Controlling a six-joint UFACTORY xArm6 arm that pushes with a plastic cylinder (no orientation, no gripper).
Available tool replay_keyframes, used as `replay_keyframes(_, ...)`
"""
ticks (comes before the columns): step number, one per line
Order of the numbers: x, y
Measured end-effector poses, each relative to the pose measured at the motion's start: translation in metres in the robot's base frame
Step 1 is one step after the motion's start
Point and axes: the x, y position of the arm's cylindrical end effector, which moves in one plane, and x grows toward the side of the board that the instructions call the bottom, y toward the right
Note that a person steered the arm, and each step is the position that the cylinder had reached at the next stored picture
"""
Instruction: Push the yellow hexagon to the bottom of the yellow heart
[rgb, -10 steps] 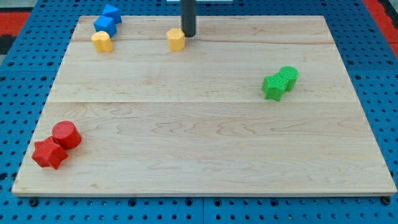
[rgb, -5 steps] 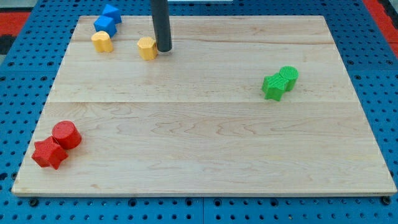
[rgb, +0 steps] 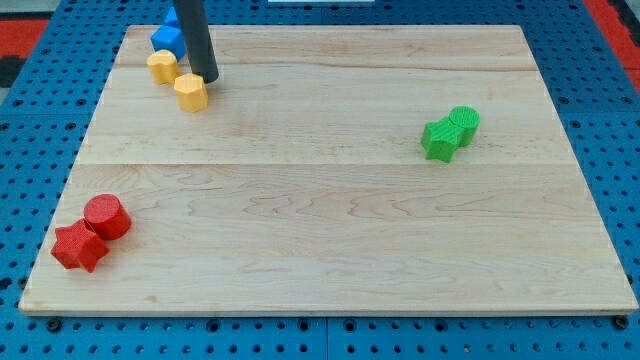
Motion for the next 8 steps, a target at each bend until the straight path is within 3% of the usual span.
replay_keyframes(1,0.014,0.043)
replay_keyframes(3,0.036,0.015)
replay_keyframes(4,0.036,-0.029)
replay_keyframes(6,0.036,-0.041)
replay_keyframes(7,0.038,-0.033)
replay_keyframes(8,0.062,0.023)
